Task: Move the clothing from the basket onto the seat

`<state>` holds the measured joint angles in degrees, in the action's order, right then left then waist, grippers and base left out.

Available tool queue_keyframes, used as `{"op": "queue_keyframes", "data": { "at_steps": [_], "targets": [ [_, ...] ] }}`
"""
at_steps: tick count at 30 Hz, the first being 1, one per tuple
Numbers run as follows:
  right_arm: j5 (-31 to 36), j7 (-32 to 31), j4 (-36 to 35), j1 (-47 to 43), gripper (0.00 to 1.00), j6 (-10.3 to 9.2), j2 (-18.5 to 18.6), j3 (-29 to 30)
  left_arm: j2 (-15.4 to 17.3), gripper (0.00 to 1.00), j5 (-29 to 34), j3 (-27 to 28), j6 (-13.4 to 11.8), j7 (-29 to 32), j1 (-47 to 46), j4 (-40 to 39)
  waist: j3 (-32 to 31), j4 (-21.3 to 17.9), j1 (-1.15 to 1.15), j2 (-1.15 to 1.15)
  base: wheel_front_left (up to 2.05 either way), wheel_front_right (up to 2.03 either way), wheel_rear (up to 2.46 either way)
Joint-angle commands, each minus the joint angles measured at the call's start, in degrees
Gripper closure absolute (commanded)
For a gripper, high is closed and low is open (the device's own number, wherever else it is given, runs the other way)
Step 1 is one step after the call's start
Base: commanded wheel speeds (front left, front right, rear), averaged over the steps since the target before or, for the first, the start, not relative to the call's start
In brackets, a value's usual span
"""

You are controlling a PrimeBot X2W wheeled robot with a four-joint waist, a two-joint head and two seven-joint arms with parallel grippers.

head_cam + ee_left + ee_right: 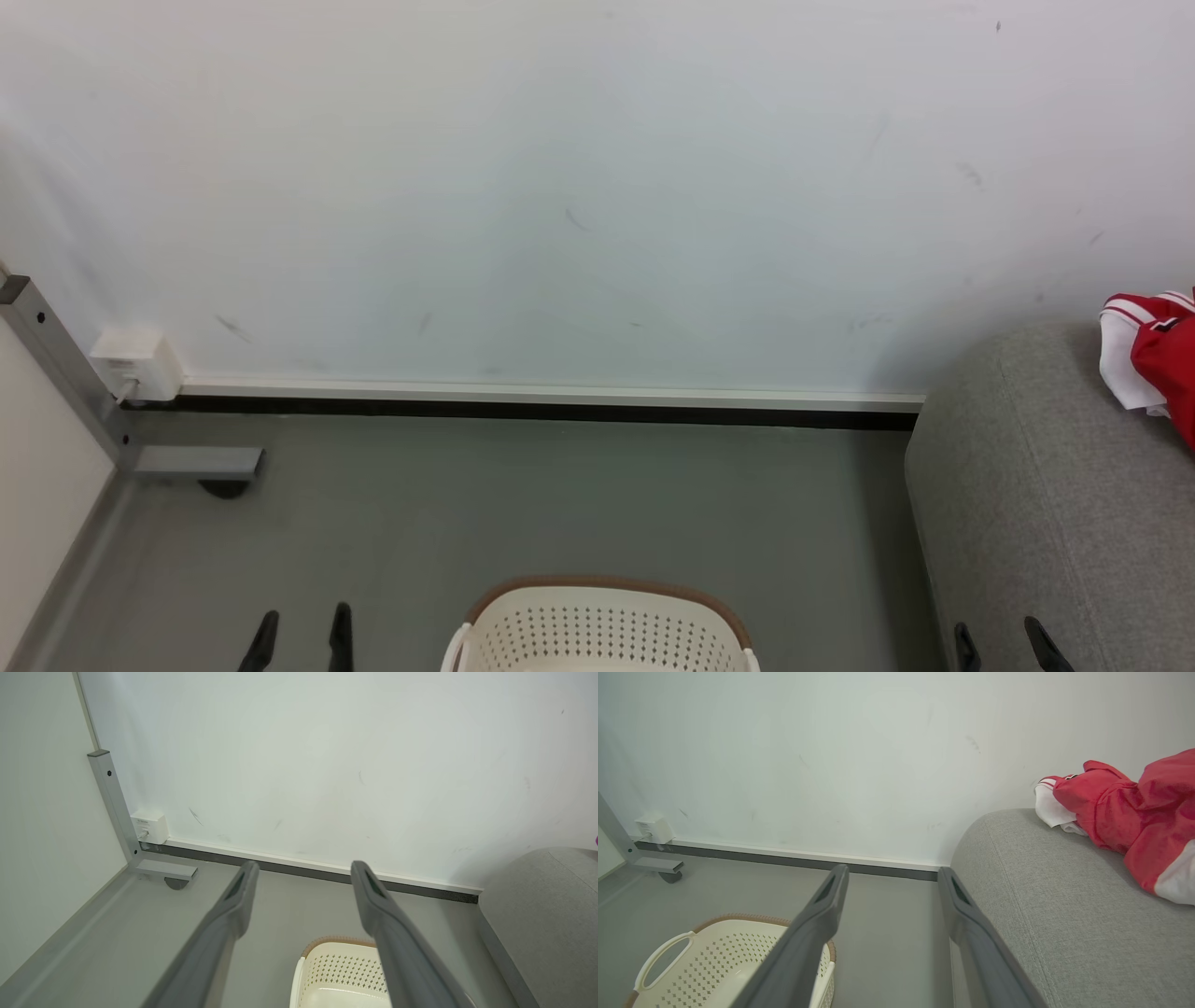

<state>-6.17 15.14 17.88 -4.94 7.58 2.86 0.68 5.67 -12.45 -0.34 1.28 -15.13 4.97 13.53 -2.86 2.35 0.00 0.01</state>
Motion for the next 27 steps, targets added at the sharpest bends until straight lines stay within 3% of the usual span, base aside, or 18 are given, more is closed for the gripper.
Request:
{"op": "queue_keyframes", "data": {
  "at_steps": [1, 11, 27],
  "targets": [
    [-0.4, 0.0, 0.2, -0.3, 0.00, -0.17, 0.1, 0.1, -0.4, 0.00, 0.8, 0.7, 0.4, 0.0, 0.7, -0.2, -0.1, -0.1, 0.00, -0.01, 0.00, 0.00, 0.00],
    [-0.5, 0.0, -0.4, 0.4, 0.00, -0.17, 0.1, 0.5, -2.0, 0.00, 3.0, 2.0, 3.6, 0.0, 0.6, 0.0, -0.5, -0.1, 0.00, -0.01, 0.00, 0.00, 0.00],
    [-0.2, 0.0, -0.5, 0.7, 0.00, -0.18, 0.1, 0.9, -2.5, 0.00, 3.9, 2.3, 5.3, 0.0, -0.2, 0.5, -0.9, 0.4, 0.00, -0.01, 0.00, 0.00, 0.00]
  ]
}}
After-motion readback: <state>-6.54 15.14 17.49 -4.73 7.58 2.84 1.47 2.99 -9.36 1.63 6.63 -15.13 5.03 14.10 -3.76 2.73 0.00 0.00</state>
